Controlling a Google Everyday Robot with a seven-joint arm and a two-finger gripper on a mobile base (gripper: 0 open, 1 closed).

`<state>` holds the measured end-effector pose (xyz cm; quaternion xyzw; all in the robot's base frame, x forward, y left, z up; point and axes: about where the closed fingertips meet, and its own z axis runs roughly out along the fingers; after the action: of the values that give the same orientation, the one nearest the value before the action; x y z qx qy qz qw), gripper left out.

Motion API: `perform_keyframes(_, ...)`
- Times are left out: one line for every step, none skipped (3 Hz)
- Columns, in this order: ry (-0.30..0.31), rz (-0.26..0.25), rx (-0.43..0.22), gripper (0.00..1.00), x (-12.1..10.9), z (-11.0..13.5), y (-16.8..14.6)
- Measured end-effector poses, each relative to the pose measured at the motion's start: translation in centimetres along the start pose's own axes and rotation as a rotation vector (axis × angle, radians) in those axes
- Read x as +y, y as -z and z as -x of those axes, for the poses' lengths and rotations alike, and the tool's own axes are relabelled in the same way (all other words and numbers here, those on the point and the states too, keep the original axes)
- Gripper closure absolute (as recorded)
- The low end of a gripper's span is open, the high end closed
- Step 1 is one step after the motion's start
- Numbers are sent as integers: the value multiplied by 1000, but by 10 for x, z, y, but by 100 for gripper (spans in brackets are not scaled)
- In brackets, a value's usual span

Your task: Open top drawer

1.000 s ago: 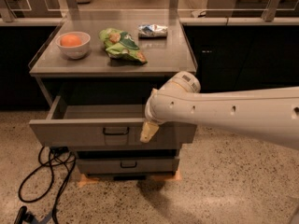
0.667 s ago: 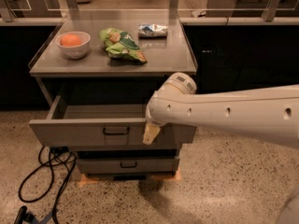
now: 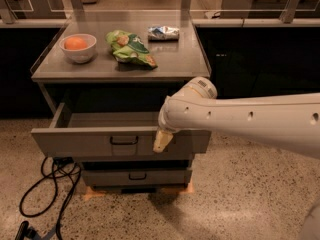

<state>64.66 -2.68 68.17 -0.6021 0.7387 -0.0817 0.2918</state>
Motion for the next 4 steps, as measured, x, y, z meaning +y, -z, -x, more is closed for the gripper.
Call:
perform_keyframes(-89, 39, -106, 0, -8, -6, -17)
perform_keyframes(-114, 112, -143, 0, 4, -11, -34)
perform_keyframes(-105, 119, -145, 0, 7, -11, -36)
perform_keyframes(-105, 119, -145, 19, 7, -11, -36)
